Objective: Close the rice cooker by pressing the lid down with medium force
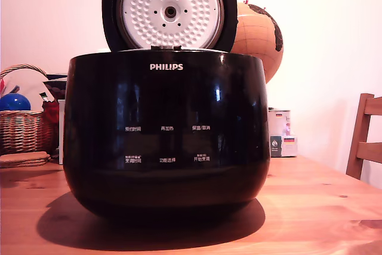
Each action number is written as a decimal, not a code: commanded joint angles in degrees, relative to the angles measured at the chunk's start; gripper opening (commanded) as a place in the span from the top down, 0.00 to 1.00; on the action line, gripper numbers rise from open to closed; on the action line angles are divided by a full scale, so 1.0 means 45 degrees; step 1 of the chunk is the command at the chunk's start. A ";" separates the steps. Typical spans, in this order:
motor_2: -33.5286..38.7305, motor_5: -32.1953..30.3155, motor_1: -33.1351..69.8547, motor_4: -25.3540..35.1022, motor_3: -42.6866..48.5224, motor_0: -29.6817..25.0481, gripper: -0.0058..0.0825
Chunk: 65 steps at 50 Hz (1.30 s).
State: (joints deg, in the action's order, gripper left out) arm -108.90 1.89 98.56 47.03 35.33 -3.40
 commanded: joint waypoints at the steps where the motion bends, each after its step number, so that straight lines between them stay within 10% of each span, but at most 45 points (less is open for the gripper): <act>1: -0.0622 0.0719 0.0418 0.0622 -0.0204 -0.0083 0.96; 15: -0.2249 0.1574 0.1787 0.2225 -0.0199 -0.0685 0.96; 65: -0.2268 0.0777 0.2103 0.0894 0.2215 -0.1535 0.96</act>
State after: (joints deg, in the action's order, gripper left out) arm -118.93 5.91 106.91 50.63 44.25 -10.13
